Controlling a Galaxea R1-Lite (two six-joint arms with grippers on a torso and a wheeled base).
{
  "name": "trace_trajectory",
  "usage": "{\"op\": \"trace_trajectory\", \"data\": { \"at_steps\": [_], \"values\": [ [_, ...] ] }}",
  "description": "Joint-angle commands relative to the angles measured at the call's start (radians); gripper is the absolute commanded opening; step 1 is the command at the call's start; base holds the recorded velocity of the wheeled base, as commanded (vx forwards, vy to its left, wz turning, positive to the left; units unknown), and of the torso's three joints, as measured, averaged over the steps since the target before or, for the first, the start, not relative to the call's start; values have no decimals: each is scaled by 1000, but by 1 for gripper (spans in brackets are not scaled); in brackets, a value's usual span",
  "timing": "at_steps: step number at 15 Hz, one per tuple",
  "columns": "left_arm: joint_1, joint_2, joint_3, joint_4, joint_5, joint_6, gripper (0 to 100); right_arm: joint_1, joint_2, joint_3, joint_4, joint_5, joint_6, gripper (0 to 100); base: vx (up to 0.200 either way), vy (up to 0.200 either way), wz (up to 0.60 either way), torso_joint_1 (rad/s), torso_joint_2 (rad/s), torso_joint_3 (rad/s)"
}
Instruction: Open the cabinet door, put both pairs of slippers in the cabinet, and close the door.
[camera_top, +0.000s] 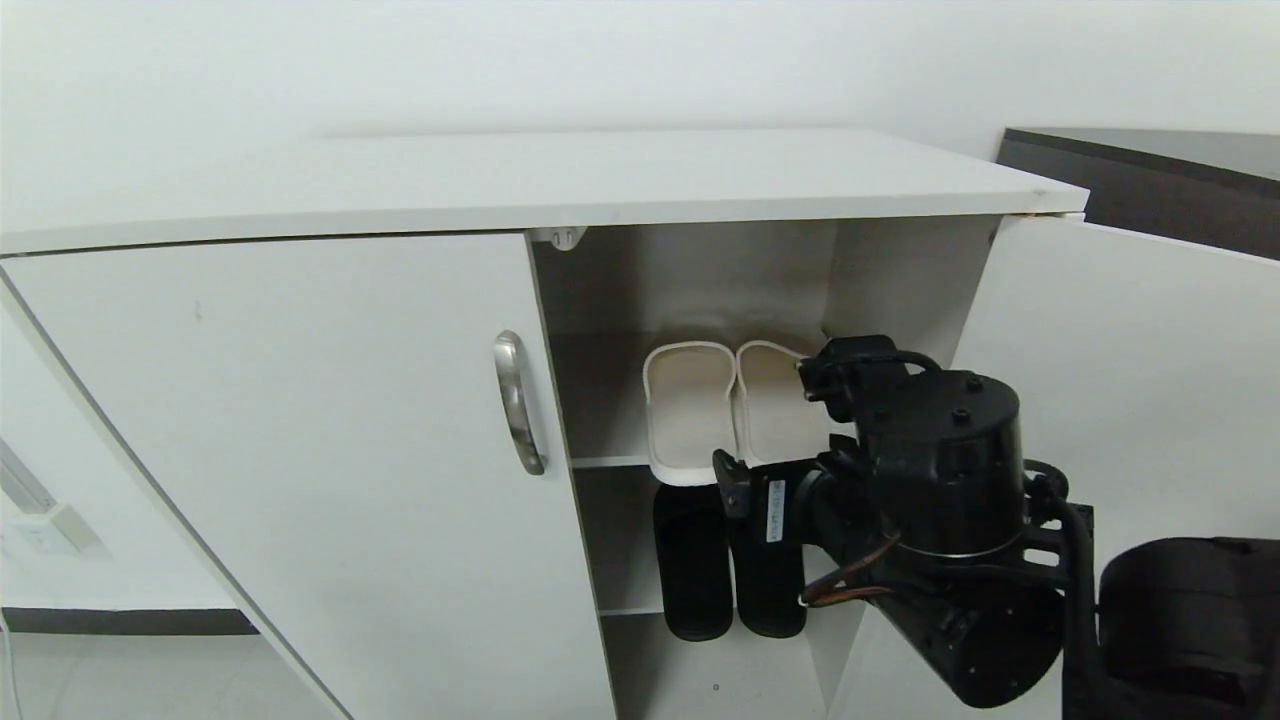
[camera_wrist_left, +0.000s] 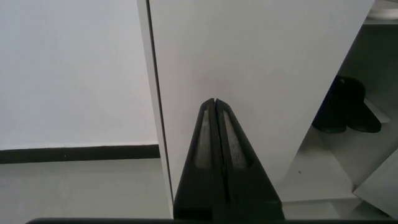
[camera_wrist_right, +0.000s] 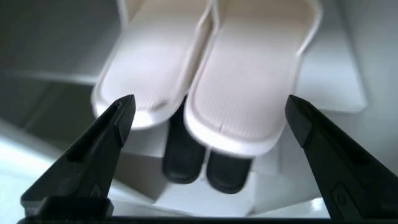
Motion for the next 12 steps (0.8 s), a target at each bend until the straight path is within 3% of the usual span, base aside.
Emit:
{"op": "trace_trajectory", "data": {
  "at_steps": [1, 2, 12],
  "values": [
    [0, 1, 0, 0, 1, 1, 0, 2, -15, 80, -59, 38, -8, 100, 0, 0, 0, 0, 0, 0],
    [-1, 1, 0, 0, 1, -1, 0, 2, -14, 87, -77, 55, -16, 0, 0, 0, 0, 0, 0, 0],
    [0, 1, 0, 0, 1, 1, 0, 42, 0, 101, -83, 72, -20, 0, 0, 0, 0, 0, 0, 0]
  ]
}}
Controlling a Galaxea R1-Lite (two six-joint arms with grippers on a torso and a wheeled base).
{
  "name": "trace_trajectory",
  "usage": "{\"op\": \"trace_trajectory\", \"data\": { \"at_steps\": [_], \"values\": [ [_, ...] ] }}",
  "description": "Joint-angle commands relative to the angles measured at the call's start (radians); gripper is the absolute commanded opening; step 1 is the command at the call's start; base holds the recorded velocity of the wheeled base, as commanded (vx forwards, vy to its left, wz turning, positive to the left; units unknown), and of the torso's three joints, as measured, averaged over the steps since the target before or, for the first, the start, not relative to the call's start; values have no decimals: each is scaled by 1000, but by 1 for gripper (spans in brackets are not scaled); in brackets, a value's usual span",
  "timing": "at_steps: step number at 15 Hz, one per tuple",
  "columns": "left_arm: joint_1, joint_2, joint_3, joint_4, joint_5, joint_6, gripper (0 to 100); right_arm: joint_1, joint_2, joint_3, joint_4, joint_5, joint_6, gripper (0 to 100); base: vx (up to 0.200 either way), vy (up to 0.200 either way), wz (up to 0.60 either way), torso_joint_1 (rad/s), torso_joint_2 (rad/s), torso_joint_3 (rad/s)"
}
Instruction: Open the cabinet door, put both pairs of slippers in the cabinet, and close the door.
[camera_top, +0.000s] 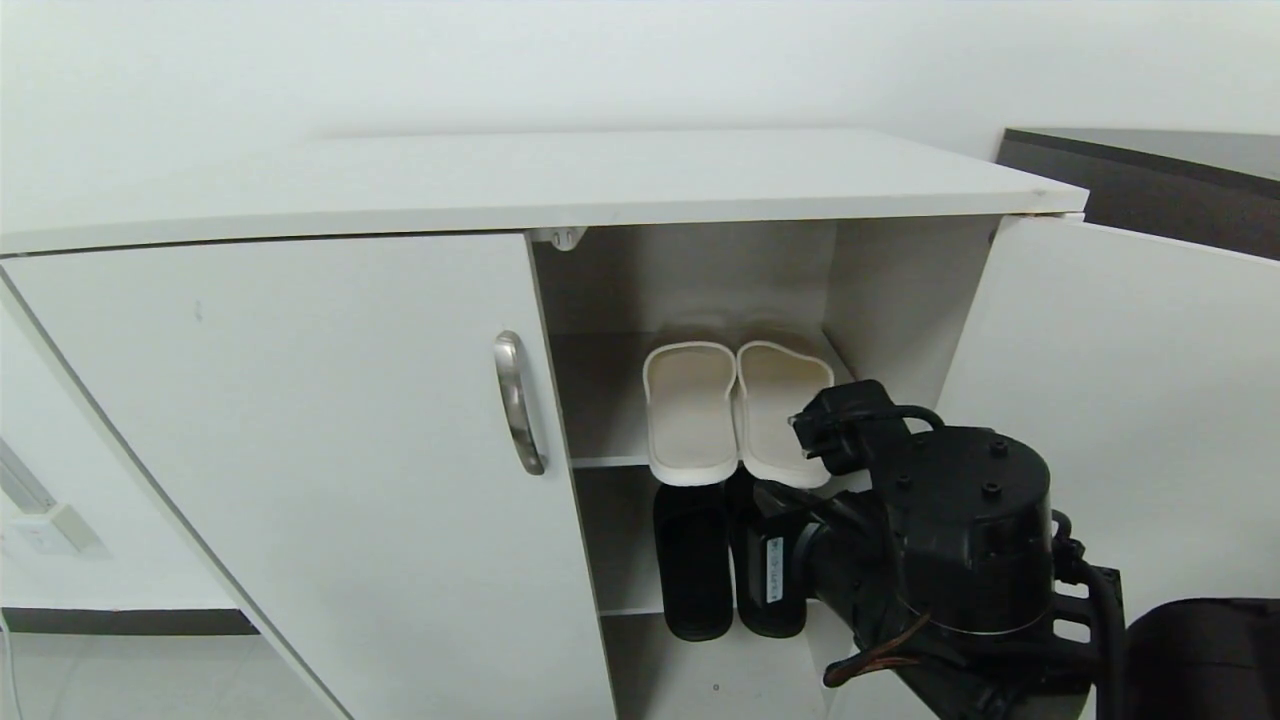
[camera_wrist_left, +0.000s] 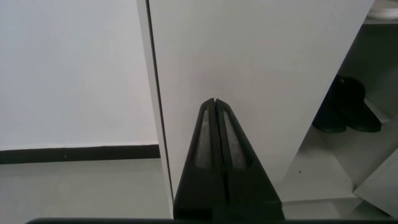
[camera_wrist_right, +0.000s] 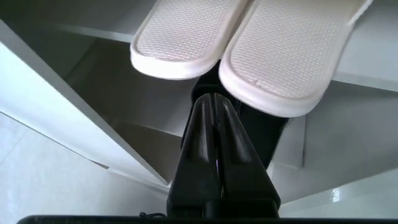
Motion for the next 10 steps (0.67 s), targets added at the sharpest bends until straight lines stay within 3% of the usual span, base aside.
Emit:
{"op": "trace_trajectory", "data": {
  "at_steps": [1, 10],
  "values": [
    [-1, 1, 0, 0, -1, 1, 0, 2, 12, 6, -2, 1, 1, 0, 0, 0, 0, 0, 0, 0],
    [0, 1, 0, 0, -2, 1, 0, 2, 32, 31, -47, 10, -19, 0, -200, 0, 0, 2, 0, 0]
  ]
}}
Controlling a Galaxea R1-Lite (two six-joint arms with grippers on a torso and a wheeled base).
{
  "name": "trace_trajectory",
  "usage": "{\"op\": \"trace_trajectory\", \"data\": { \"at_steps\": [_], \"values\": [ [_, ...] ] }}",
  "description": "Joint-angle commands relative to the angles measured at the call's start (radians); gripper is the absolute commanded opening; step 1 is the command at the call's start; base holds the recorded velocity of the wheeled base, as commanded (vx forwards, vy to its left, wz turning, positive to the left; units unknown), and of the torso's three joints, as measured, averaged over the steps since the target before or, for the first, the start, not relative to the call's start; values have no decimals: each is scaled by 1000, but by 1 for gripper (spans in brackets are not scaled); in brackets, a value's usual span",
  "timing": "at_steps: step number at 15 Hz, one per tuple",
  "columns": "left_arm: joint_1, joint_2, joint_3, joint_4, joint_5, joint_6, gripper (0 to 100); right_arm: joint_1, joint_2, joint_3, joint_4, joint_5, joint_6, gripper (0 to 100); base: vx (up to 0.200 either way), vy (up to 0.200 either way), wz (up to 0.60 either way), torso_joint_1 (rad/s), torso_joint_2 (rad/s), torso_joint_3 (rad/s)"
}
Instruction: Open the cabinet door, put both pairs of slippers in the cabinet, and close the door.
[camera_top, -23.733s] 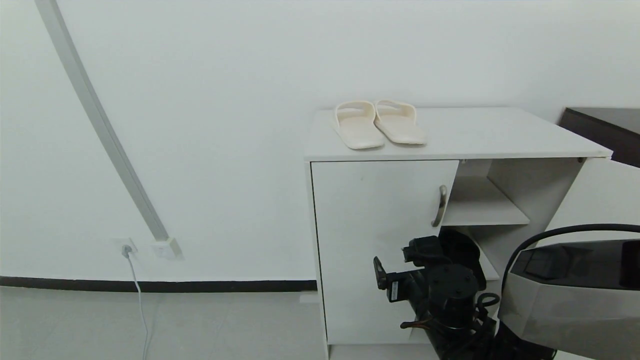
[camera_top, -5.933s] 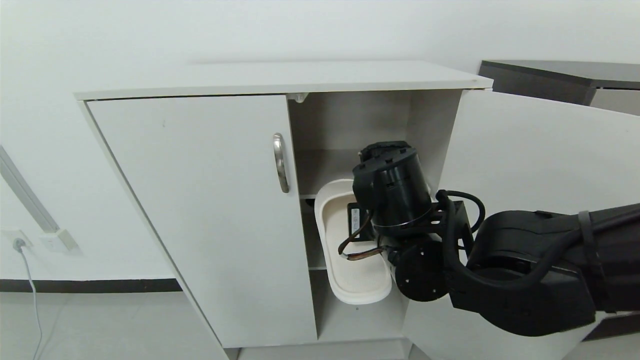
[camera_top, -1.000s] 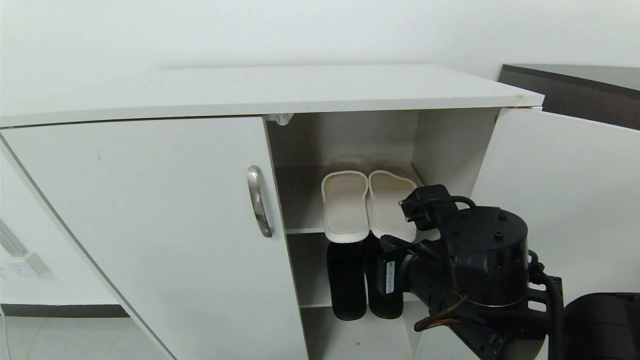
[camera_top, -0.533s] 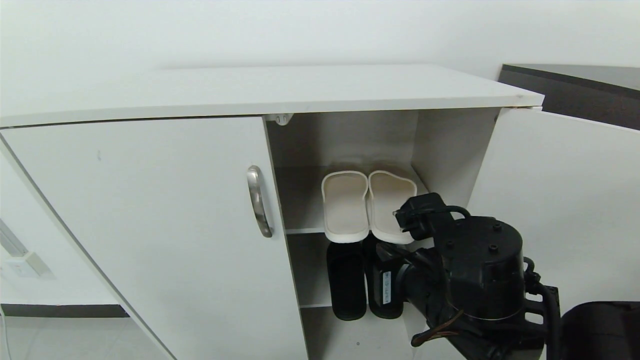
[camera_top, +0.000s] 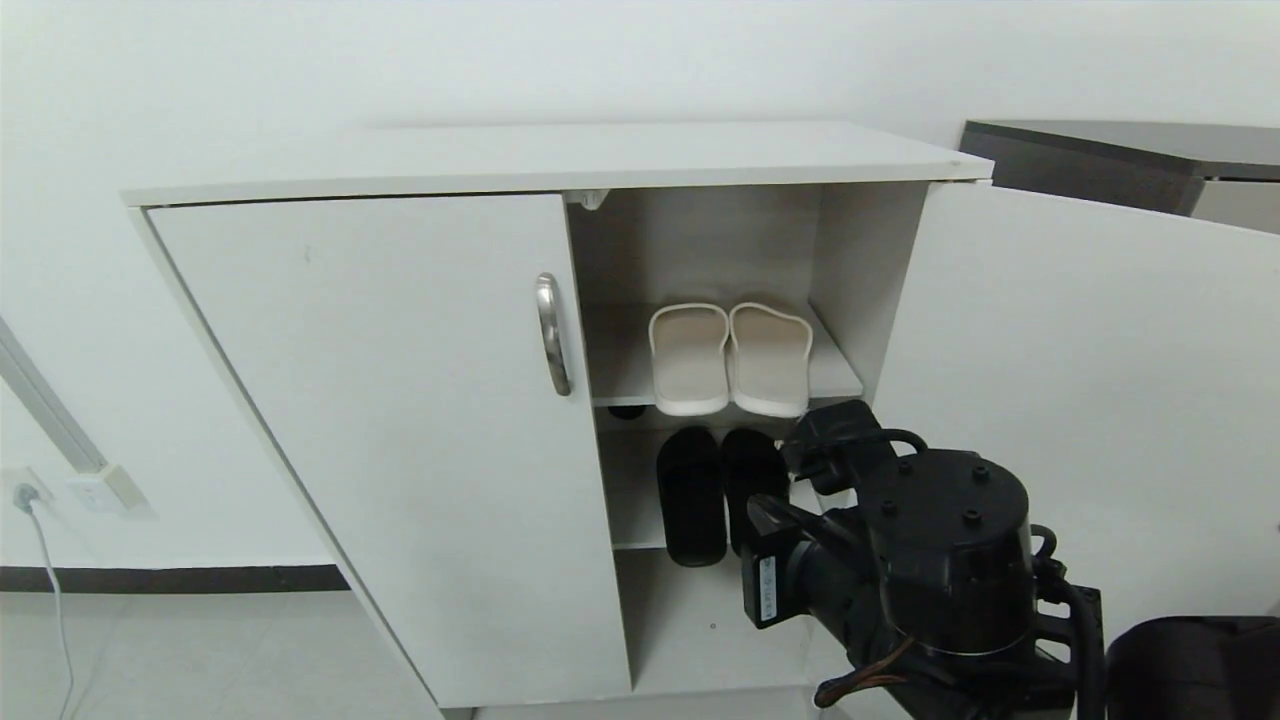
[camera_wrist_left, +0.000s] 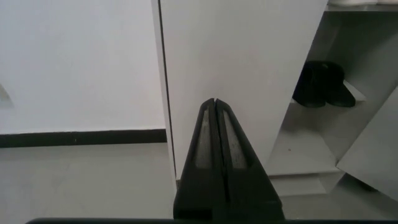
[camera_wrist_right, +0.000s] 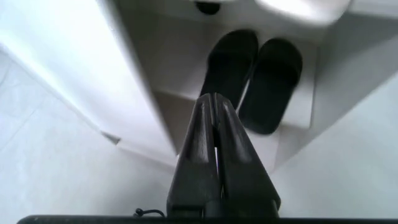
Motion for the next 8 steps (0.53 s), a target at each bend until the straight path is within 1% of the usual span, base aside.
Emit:
{"op": "trace_trajectory", "data": {
  "at_steps": [1, 8],
  "values": [
    [0, 1, 0, 0, 0, 0, 0, 1, 6, 6, 0, -2, 0, 0, -200, 0, 0, -2, 2, 2],
    [0, 1, 0, 0, 0, -2, 0, -12, 7, 16, 0, 0, -14, 0, -200, 0, 0, 2, 2, 1]
  ]
}}
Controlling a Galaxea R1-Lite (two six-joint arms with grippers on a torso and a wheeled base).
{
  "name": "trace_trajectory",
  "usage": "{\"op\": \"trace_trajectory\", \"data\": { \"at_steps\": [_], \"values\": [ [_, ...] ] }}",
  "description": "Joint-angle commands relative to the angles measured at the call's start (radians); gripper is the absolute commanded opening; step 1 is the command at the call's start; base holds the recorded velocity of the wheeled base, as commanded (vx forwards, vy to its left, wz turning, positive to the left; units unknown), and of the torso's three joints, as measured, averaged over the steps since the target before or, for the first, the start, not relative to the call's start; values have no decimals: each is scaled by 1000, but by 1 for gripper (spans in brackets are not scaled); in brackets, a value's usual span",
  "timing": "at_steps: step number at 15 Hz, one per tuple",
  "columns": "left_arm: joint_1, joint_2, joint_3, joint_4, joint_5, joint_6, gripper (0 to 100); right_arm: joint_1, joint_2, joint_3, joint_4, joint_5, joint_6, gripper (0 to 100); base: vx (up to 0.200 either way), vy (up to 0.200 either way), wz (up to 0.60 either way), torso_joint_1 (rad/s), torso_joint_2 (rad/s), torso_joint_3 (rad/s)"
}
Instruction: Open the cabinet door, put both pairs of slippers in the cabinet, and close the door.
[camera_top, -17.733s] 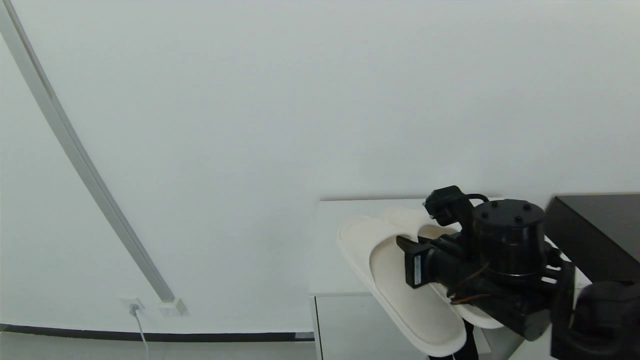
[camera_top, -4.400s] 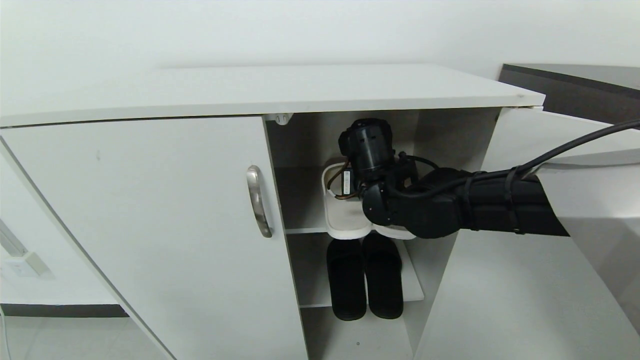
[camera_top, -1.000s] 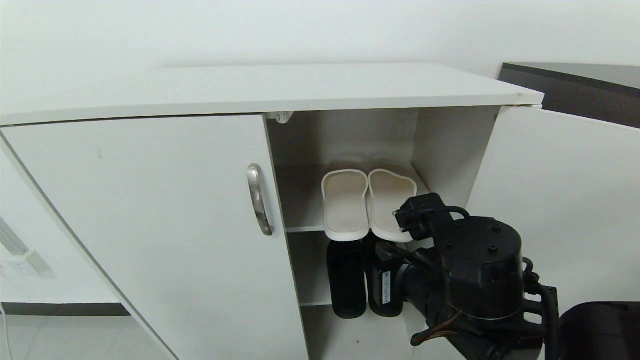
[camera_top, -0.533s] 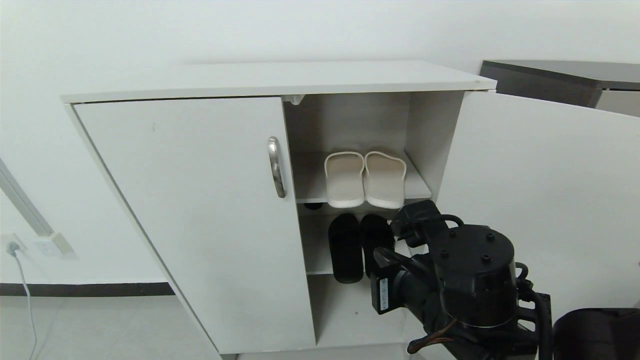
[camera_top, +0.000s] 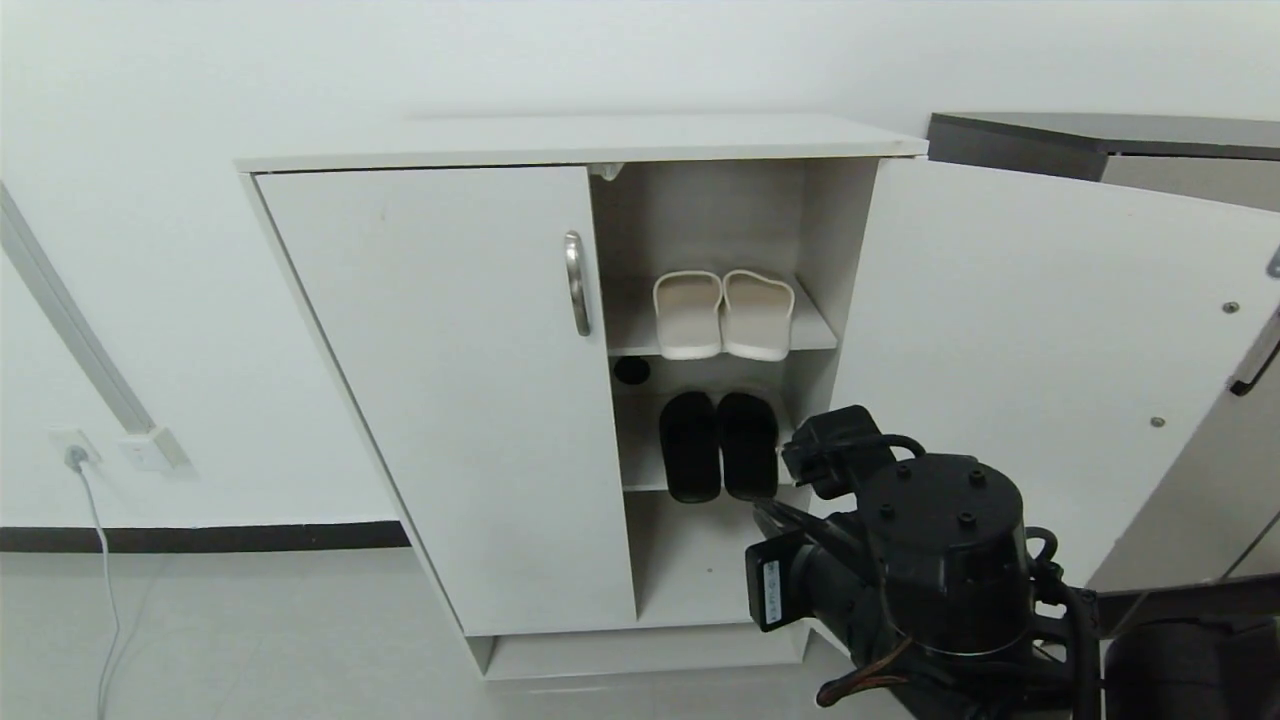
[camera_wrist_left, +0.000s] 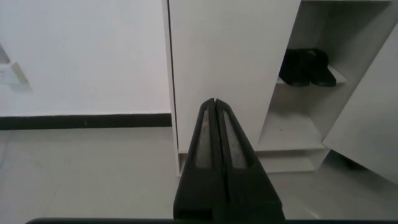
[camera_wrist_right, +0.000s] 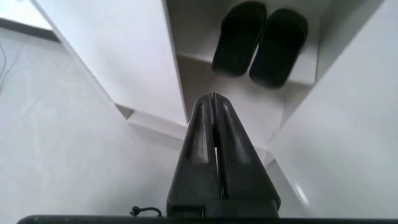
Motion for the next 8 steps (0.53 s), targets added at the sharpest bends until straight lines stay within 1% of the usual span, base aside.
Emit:
{"op": "trace_trajectory", "data": {
  "at_steps": [1, 8],
  "values": [
    [0, 1, 0, -1, 2, -1, 0, -6, 7, 13, -2, 0, -11, 0, -200, 0, 0, 2, 2, 7],
    [0, 1, 0, -1, 3, -1, 0, -6, 7, 18, -2, 2, -12, 0, 0, 0, 0, 0, 0, 0]
  ]
}}
